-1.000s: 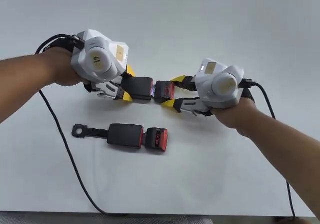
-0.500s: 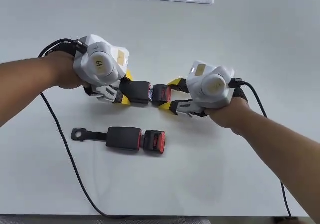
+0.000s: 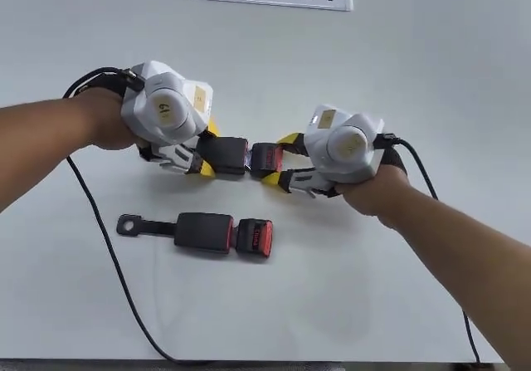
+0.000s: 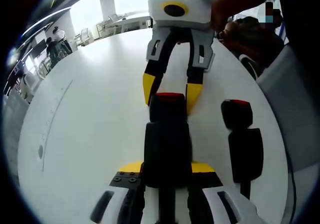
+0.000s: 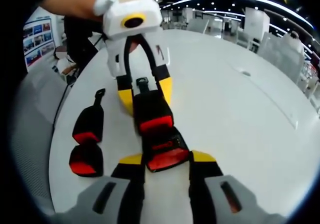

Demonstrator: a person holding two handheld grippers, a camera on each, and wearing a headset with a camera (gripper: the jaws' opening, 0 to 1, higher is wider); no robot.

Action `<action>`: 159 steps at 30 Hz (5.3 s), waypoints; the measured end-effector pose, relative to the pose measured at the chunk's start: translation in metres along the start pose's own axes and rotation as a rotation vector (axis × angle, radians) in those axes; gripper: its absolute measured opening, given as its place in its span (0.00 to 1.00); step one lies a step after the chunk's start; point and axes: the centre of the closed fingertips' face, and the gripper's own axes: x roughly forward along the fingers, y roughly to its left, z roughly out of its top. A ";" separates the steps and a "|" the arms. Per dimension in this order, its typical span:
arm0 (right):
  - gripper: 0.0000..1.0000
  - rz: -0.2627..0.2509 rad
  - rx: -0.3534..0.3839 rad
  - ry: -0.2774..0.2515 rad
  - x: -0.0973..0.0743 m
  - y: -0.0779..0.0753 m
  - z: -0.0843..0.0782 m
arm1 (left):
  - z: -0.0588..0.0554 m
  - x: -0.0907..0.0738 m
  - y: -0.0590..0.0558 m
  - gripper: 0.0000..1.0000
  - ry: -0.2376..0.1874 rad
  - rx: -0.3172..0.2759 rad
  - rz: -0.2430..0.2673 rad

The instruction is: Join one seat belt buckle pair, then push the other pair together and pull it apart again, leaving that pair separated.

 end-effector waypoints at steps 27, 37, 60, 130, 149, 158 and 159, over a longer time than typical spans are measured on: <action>0.33 -0.013 -0.008 0.009 -0.008 -0.006 -0.008 | -0.001 -0.001 0.000 0.33 -0.006 -0.009 0.006; 0.33 0.007 -0.029 -0.008 -0.020 -0.008 -0.017 | -0.001 -0.001 -0.001 0.33 -0.006 -0.014 0.003; 0.34 0.003 0.000 0.021 -0.059 -0.023 -0.057 | 0.000 0.001 -0.001 0.34 0.003 -0.002 -0.007; 0.90 -0.358 0.249 -0.168 -0.132 -0.039 -0.048 | 0.013 -0.081 0.000 0.91 -0.268 -0.529 0.391; 0.99 -0.384 0.194 -0.223 -0.136 0.031 -0.023 | -0.021 -0.134 -0.088 1.00 -0.356 -0.583 0.465; 1.00 -0.395 0.183 -0.225 -0.140 0.063 -0.026 | -0.040 -0.148 -0.118 1.00 -0.404 -0.607 0.488; 1.00 -0.397 0.180 -0.219 -0.140 0.066 -0.028 | -0.043 -0.148 -0.121 1.00 -0.405 -0.612 0.488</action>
